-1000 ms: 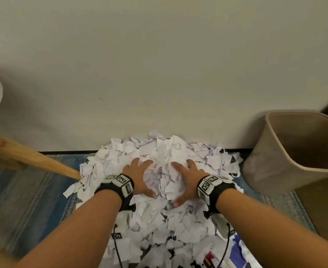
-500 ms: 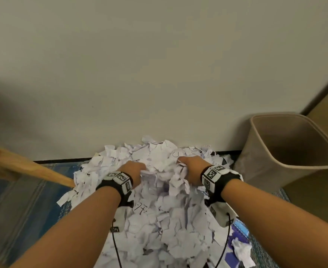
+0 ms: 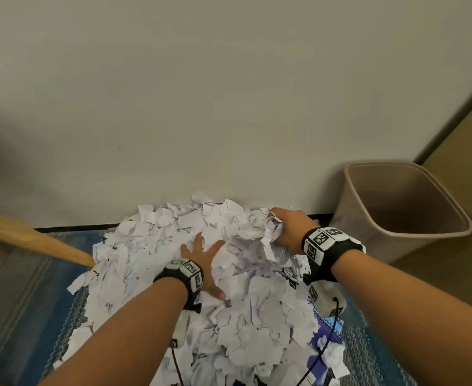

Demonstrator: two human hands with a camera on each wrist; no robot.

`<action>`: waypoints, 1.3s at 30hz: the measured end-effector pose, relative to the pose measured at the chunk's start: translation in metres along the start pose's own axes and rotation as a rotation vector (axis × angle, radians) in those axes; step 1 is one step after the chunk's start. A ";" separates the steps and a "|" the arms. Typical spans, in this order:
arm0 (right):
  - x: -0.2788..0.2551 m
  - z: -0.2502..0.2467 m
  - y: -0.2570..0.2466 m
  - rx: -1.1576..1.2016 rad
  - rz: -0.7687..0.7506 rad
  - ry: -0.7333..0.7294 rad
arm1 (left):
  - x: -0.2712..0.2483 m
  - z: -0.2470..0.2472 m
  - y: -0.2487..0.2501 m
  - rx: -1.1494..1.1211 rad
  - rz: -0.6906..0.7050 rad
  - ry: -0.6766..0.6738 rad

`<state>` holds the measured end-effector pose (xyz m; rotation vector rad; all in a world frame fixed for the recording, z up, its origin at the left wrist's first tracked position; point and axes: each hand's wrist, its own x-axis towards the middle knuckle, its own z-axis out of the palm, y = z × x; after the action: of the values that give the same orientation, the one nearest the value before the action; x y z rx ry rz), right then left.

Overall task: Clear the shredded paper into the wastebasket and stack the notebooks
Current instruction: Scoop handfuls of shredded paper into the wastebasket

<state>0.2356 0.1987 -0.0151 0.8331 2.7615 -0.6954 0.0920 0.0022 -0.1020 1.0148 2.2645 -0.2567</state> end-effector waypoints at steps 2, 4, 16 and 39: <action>-0.001 -0.004 0.001 0.023 -0.006 0.019 | -0.001 0.008 -0.003 0.035 -0.011 0.035; -0.001 -0.012 0.003 0.070 -0.018 0.041 | -0.002 0.012 -0.007 0.084 0.003 0.082; -0.019 -0.086 0.034 0.260 0.032 0.322 | -0.004 -0.107 0.010 -0.150 0.018 0.439; -0.090 -0.132 0.150 0.395 0.543 0.740 | -0.029 -0.167 0.321 -0.616 0.614 0.766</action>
<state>0.3898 0.3288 0.0690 2.1985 2.7284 -0.9692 0.2608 0.2726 0.0712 1.5275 2.2287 1.1868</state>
